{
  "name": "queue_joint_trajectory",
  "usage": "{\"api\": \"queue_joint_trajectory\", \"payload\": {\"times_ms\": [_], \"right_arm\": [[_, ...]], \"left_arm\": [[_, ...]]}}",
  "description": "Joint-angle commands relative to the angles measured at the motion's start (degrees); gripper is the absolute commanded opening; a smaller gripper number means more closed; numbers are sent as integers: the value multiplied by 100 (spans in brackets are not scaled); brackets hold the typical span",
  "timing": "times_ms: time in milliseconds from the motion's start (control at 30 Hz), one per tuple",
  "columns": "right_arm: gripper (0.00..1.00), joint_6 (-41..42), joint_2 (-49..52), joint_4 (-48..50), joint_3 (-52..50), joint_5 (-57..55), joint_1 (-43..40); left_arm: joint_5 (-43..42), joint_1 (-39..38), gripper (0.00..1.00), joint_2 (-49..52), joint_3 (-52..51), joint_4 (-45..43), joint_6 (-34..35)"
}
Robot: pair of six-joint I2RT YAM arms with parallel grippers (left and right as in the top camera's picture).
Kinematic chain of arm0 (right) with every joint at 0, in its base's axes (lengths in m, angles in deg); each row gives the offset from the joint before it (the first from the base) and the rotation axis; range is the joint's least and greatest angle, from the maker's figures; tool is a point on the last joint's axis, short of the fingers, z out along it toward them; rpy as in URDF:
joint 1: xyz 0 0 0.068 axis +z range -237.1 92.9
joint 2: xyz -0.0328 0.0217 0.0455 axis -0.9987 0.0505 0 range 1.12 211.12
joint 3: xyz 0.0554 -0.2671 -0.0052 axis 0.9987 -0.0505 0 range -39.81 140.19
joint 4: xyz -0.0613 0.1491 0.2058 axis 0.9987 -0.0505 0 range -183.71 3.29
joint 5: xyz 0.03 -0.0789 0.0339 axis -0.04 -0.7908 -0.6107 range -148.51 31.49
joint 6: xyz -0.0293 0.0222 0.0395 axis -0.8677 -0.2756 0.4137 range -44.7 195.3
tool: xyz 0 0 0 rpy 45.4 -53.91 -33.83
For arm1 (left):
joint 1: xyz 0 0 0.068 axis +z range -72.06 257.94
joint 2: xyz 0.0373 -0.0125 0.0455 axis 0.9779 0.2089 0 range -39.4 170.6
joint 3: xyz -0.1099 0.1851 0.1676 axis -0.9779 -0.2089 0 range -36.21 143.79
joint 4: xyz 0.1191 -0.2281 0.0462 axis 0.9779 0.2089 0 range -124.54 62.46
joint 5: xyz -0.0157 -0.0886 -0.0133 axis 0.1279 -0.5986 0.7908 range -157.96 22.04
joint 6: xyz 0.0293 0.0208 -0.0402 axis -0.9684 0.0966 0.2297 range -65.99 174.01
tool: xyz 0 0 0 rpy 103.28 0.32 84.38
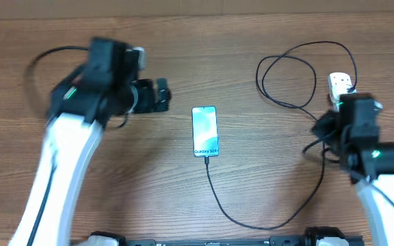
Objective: Plug charger to phone and switch on socket
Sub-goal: 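Move the right gripper over the white power strip beside the charger plug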
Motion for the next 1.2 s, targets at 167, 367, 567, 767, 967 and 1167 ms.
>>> {"api": "queue_joint_trajectory", "payload": {"times_ms": [167, 367, 567, 767, 967, 1167], "right_arm": [[4, 7, 1781, -350, 1246, 765, -1742], [4, -109, 3342, -756, 2699, 787, -2120], [4, -562, 4771, -1307, 4048, 1062, -2317], [4, -601, 5512, -1386, 4531, 1062, -2380], [4, -599, 5847, -1213, 4531, 1062, -2385], [4, -599, 6054, -1069, 4531, 1062, -2396]], "left_arm": [[1873, -48, 100, -2144, 57, 841, 415], [1904, -48, 100, -2870, 57, 1067, 415], [1906, -48, 100, -3005, 48, 1080, 415], [1906, -31, 100, -3003, 42, 1097, 413], [1906, 39, 100, -3195, 42, 1097, 415], [1906, 402, 100, -3707, 42, 1099, 415]]}}
